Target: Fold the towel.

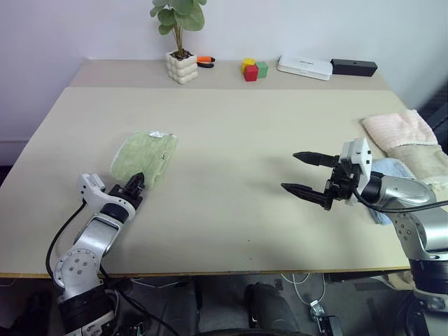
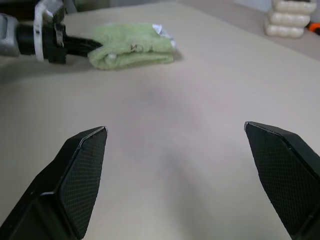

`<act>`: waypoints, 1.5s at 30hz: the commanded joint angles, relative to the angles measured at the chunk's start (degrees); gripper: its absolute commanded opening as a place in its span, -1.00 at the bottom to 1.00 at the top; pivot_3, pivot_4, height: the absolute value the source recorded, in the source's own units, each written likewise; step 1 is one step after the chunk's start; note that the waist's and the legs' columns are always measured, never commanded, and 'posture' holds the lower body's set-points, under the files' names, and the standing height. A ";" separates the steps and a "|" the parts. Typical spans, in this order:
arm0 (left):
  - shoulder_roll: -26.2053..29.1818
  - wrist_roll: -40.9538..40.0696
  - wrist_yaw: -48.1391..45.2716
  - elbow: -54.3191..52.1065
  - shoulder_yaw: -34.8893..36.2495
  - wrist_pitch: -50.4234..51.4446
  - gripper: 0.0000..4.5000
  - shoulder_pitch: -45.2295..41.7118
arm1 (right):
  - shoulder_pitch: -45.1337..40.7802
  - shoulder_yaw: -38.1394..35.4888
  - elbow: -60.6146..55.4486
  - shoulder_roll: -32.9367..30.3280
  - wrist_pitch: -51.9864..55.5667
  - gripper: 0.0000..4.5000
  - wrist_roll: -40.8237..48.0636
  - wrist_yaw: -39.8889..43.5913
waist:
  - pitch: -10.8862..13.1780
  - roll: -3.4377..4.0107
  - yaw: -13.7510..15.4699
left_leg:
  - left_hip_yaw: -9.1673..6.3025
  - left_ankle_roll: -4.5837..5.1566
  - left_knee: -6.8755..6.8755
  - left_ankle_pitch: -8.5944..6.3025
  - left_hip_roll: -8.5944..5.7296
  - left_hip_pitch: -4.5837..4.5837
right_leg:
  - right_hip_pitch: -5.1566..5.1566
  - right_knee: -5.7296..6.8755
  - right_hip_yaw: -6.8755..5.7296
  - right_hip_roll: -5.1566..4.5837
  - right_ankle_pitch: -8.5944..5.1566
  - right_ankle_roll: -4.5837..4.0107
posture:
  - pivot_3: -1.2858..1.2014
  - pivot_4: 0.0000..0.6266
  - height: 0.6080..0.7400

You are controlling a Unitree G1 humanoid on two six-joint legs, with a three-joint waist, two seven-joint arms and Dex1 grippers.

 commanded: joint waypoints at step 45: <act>27.31 -3.19 -31.90 -9.36 -13.32 1.20 0.98 -1.97 | -6.47 1.64 7.41 3.17 -3.97 1.00 -0.30 1.07 | 0.02 0.23 -0.02 | 0.11 -0.05 -0.10 0.00 0.02 -0.03 | -0.18 -0.08 -0.01 -0.12 -0.01 -0.22 | 0.03 -0.52 0.92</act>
